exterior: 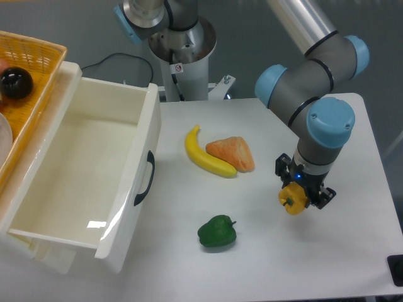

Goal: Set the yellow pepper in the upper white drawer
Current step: 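Hold the yellow pepper in the gripper and begin lifting it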

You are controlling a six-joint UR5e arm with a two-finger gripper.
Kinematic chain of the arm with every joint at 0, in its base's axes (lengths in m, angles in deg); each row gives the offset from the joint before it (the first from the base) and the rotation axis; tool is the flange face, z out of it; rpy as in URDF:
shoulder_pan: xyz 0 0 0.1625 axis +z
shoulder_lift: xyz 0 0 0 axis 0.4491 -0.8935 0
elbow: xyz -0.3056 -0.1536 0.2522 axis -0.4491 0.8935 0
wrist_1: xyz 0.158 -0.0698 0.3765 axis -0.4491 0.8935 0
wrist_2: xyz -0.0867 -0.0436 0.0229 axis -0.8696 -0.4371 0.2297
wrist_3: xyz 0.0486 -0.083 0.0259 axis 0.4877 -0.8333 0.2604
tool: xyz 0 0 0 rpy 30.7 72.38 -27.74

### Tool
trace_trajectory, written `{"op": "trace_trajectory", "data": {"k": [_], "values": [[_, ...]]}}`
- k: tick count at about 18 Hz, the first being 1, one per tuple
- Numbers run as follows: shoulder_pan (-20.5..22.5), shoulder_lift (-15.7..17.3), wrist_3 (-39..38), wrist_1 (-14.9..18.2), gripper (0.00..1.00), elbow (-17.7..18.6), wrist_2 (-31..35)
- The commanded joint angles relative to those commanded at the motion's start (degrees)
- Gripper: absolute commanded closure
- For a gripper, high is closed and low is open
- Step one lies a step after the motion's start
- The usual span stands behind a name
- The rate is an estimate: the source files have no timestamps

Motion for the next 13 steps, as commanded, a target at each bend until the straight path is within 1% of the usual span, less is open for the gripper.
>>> {"op": "trace_trajectory", "data": {"k": [5, 9, 11, 13], "values": [[-0.18, -0.18, -0.79, 0.0, 0.43, 0.26, -0.26], [-0.7, 0.61, -1.84, 0.0, 0.39, 0.35, -0.79], [-1.4, 2.54, -4.91, 0.17, 0.39, 0.96, -0.88], [-2.02, 5.17, -7.81, 0.26, 0.39, 1.93, -0.88]]}}
